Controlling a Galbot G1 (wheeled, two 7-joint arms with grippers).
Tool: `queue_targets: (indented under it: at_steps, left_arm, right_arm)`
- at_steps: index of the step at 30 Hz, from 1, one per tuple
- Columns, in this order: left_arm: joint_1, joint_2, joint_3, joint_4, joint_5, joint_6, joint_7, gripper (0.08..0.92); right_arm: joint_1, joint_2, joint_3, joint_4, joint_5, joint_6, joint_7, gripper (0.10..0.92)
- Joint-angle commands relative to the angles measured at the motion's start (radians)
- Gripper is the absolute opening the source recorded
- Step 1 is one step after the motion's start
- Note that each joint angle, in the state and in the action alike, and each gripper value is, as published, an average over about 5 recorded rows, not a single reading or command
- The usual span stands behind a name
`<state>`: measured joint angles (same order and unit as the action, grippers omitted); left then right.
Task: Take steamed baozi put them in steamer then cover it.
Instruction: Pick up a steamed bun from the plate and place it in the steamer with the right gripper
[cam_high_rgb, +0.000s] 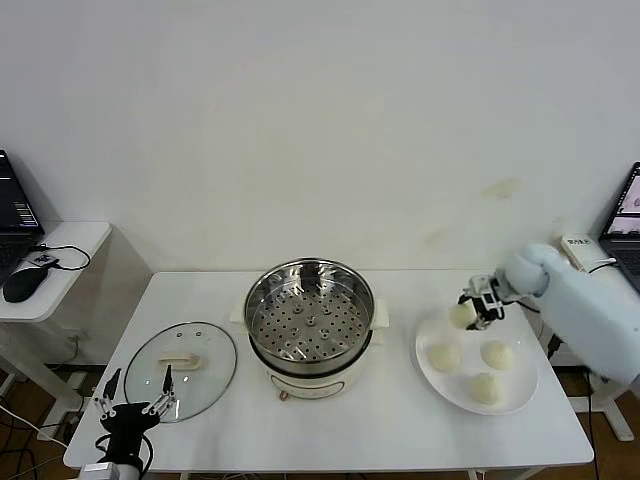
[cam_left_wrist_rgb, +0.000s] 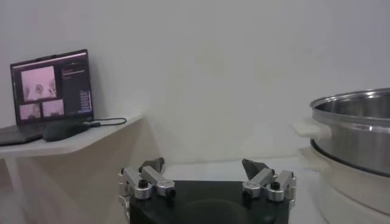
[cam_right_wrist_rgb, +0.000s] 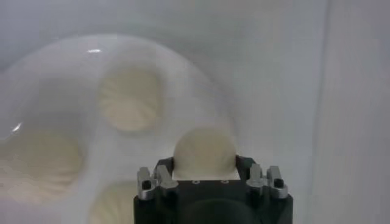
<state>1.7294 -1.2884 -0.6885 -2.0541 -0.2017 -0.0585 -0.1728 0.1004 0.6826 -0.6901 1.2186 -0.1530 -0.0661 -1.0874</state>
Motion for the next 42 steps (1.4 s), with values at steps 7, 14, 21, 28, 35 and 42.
queue_targets:
  at_steps: [7,14,21,28,35,42]
  left_arm:
    - [-0.005,0.010,-0.001,-0.003,-0.023,-0.003,0.001,0.823]
    - [-0.008,0.022,-0.016,0.000,-0.044,-0.008,0.003,0.823]
    - [-0.007,0.021,-0.026,-0.002,-0.046,-0.012,0.004,0.823]
    - [-0.004,0.014,-0.034,-0.006,-0.046,-0.016,0.004,0.823]
    - [0.001,0.007,-0.039,-0.007,-0.044,-0.022,0.003,0.823]
    - [0.006,0.009,-0.047,-0.005,-0.044,-0.029,0.003,0.823]
  right_arm:
    - [0.443,0.050,-0.311,0.120,0.296,-0.024,0.006,0.636]
    - [0.532,0.259,-0.449,0.080,0.378,0.030,0.070,0.636]
    - [0.517,0.464,-0.524,0.035,0.368,0.140,0.115,0.643]
    - [0.489,0.607,-0.582,-0.068,0.287,0.269,0.140,0.645]
    - [0.431,0.651,-0.616,-0.152,0.130,0.390,0.168,0.645]
    - [0.385,0.674,-0.609,-0.215,0.009,0.467,0.207,0.648]
